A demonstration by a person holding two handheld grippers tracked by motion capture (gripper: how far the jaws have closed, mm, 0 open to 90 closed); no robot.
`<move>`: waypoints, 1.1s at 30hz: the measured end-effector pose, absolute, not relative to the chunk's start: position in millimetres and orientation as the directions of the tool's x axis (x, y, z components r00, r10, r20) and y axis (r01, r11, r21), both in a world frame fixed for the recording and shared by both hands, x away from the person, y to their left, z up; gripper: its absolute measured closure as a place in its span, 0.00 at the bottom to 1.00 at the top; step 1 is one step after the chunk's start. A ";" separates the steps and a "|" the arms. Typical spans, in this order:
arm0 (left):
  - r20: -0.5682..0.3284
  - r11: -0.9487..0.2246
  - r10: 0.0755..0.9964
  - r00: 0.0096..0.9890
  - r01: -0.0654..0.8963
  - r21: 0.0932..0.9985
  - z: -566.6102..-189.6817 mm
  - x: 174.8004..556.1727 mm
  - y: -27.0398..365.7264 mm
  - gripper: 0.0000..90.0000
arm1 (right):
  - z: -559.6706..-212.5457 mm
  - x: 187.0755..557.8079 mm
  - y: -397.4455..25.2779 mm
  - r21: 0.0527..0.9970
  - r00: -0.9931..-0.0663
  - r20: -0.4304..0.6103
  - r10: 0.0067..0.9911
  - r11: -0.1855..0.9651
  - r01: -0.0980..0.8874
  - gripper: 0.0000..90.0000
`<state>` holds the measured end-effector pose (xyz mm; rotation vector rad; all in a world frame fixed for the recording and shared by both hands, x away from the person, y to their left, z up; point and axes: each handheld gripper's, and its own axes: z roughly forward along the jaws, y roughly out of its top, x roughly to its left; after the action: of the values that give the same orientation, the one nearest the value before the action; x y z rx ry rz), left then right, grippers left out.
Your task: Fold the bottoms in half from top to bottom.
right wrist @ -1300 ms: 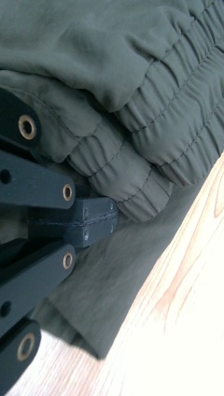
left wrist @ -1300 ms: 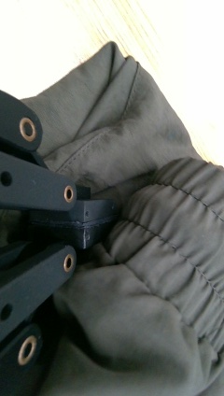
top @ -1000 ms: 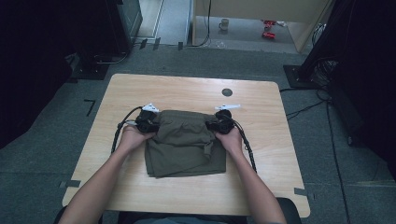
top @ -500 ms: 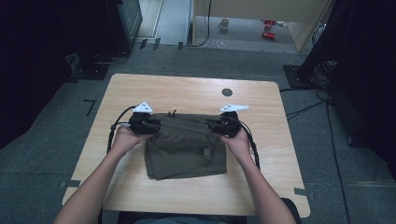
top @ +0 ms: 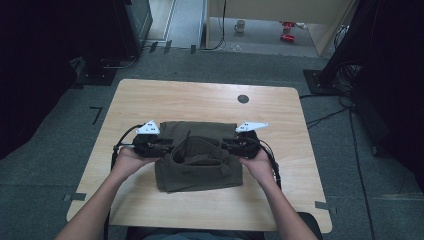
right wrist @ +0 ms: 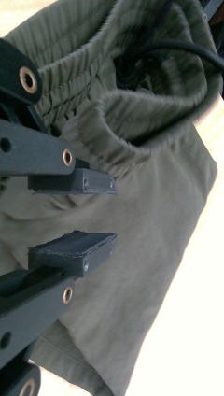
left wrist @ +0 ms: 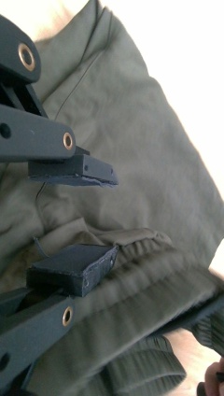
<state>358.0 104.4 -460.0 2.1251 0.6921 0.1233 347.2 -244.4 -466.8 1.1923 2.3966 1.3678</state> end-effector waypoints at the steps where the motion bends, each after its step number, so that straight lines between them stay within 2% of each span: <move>1: -0.159 -0.467 0.514 0.843 0.431 0.772 -460.0 354.2 103.9 0.65 | -466.4 343.9 -244.9 0.777 -0.680 0.251 0.689 0.275 0.566 0.77; 5: -0.167 -0.496 0.489 0.856 0.430 0.755 -463.2 341.5 99.1 0.64 | -464.5 332.7 -248.5 0.783 -0.685 0.224 0.693 0.291 0.550 0.77; 8: -0.165 -0.521 0.471 0.867 0.423 0.741 -466.6 334.4 95.8 0.64 | -464.2 328.7 -251.7 0.789 -0.677 0.211 0.705 0.287 0.544 0.81; 11: -0.163 -0.532 0.464 0.871 0.421 0.735 -469.7 329.0 93.3 0.64 | -465.3 327.8 -253.2 0.781 -0.664 0.210 0.717 0.285 0.555 0.85; 15: -0.154 -0.519 0.482 0.862 0.423 0.743 -467.7 329.5 96.6 0.64 | -468.7 327.3 -248.5 0.772 -0.665 0.193 0.722 0.307 0.557 0.85; 20: -0.130 -0.515 0.530 0.838 0.440 0.736 -466.3 331.5 104.5 0.64 | -472.3 320.7 -236.3 0.773 -0.684 0.156 0.712 0.343 0.533 0.76; 23: -0.139 -0.530 0.531 0.836 0.455 0.715 -472.4 328.3 104.4 0.60 | -476.4 316.5 -228.8 0.774 -0.707 0.146 0.692 0.365 0.517 0.69; 27: -0.170 -0.534 0.537 0.826 0.489 0.689 -482.5 326.0 104.5 0.50 | -488.5 310.1 -221.9 0.751 -0.729 0.135 0.671 0.410 0.517 0.51; 29: -0.198 -0.531 0.544 0.815 0.517 0.671 -487.9 326.8 104.6 0.47 | -494.9 307.6 -219.4 0.712 -0.736 0.080 0.672 0.478 0.513 0.44; 33: -0.205 -0.530 0.549 0.810 0.527 0.665 -493.8 328.6 102.7 0.43 | -501.6 304.0 -219.4 0.704 -0.742 0.038 0.669 0.510 0.495 0.42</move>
<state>328.6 102.7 -493.8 2.2383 0.7873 0.0371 304.0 -219.4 -501.6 0.9886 2.5139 1.0562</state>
